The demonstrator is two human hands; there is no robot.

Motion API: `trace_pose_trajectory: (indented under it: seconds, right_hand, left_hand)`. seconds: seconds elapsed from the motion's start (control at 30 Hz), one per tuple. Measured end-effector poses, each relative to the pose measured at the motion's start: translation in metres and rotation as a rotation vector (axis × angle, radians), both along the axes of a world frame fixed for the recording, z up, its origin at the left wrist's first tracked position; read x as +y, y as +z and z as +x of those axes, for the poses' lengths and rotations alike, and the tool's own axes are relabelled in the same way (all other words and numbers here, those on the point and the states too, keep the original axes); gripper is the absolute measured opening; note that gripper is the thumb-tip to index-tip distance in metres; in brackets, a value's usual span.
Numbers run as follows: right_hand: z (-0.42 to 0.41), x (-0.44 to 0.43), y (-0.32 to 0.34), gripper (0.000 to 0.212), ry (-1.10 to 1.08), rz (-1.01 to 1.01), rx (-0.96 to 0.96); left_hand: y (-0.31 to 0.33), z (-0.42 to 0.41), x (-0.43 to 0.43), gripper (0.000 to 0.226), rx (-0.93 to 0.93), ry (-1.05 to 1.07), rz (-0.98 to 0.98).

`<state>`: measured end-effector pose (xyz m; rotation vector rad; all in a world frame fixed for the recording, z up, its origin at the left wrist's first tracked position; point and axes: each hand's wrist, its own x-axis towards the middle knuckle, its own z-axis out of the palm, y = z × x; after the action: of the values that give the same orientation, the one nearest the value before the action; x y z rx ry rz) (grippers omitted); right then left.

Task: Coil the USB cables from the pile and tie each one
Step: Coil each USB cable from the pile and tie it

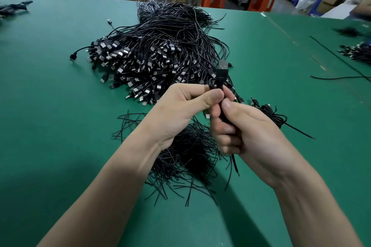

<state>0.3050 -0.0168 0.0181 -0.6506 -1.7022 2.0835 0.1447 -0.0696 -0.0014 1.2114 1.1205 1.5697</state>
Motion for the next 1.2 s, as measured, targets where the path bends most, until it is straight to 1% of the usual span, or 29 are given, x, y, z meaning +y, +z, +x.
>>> trace_pose_trajectory:
  seconds: [0.07, 0.13, 0.23, 0.33, 0.4, 0.53, 0.57, 0.6, 0.67, 0.77, 0.8, 0.83, 0.9, 0.97, 1.2]
  right_hand:
    - [-0.004, -0.002, -0.002, 0.038, -0.069, 0.137, -0.078]
    - [-0.007, -0.004, -0.005, 0.040, -0.152, 0.279, -0.123]
    - [-0.011, -0.009, -0.012, 0.034, -0.273, 0.524, -0.197]
    - [-0.014, -0.017, -0.018, 0.032, -0.354, 0.717, -0.246]
    - [-0.016, -0.019, -0.021, 0.033, -0.408, 0.802, -0.266]
    - [-0.018, -0.016, -0.023, 0.036, -0.440, 0.870, -0.287]
    - [-0.017, -0.015, -0.024, 0.036, -0.442, 0.874, -0.295]
    - [-0.016, -0.013, -0.025, 0.036, -0.445, 0.878, -0.311]
    - [-0.013, -0.010, -0.026, 0.038, -0.458, 0.881, -0.359]
    - [-0.009, -0.008, -0.028, 0.039, -0.468, 0.877, -0.400]
    - [-0.009, -0.008, -0.029, 0.039, -0.466, 0.878, -0.406]
    - [-0.008, -0.008, -0.029, 0.039, -0.464, 0.879, -0.409]
    - [-0.007, -0.008, -0.031, 0.039, -0.455, 0.869, -0.407]
    - [-0.007, -0.008, -0.032, 0.039, -0.449, 0.856, -0.401]
    - [-0.008, -0.012, -0.035, 0.039, -0.430, 0.826, -0.401]
  left_hand:
    - [-0.001, 0.000, 0.001, 0.032, 0.011, 0.018, -0.006]
    - [-0.004, 0.000, 0.002, 0.028, 0.009, 0.029, 0.001]
    - [-0.009, 0.000, 0.006, 0.018, -0.004, 0.084, 0.013]
    - [-0.011, 0.000, 0.008, 0.020, 0.005, 0.110, 0.010]
    - [-0.012, 0.000, 0.008, 0.022, 0.027, 0.117, 0.004]
    - [-0.011, -0.004, 0.007, 0.013, 0.072, 0.113, 0.000]
    - [-0.010, -0.007, 0.006, 0.014, 0.115, 0.096, -0.005]
    - [-0.008, -0.012, 0.004, 0.014, 0.203, 0.092, -0.021]
    - [-0.006, -0.025, 0.001, 0.012, 0.505, 0.143, -0.115]
    - [-0.007, -0.042, -0.006, 0.010, 1.044, 0.185, -0.403]
    - [-0.008, -0.043, -0.008, 0.008, 1.173, 0.183, -0.499]
    - [-0.011, -0.044, -0.008, 0.007, 1.256, 0.185, -0.572]
    - [-0.015, -0.042, -0.007, 0.007, 1.330, 0.193, -0.646]
    - [-0.018, -0.039, -0.004, 0.008, 1.360, 0.199, -0.675]
    - [-0.021, -0.035, -0.003, 0.014, 1.413, 0.197, -0.637]
